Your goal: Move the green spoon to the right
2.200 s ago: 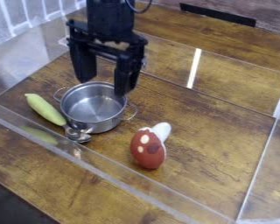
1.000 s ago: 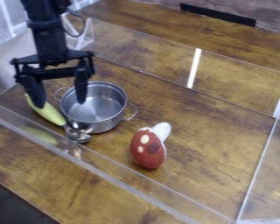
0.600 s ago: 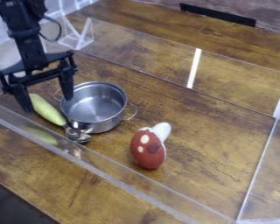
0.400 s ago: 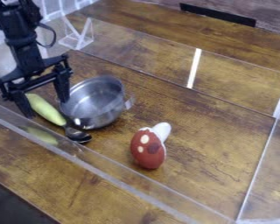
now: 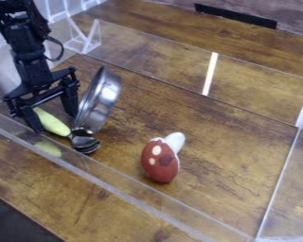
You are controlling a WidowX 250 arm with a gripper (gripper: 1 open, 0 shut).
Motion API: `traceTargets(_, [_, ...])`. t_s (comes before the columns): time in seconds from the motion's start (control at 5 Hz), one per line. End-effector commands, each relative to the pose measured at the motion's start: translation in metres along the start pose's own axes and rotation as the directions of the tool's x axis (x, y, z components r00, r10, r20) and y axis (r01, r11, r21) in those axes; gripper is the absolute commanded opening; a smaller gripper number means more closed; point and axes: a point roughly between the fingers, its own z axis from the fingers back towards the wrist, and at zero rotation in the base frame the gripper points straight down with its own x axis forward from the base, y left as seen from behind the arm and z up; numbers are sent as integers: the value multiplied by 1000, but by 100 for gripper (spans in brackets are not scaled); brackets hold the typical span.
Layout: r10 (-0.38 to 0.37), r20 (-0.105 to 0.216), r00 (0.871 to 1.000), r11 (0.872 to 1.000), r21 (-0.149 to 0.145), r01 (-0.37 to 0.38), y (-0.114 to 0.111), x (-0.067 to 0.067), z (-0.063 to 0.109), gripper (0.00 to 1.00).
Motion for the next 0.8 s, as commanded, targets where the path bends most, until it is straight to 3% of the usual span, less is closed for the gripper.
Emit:
traceTargets(0.0, [43, 23, 999, 999, -28, -42, -5, 6, 10, 100])
traceTargets(0.2, [60, 29, 998, 998, -26, -59, -8, 14, 12, 100])
traceTargets(0.6, [87, 27, 996, 996, -18, -86, -19, 12, 12, 100])
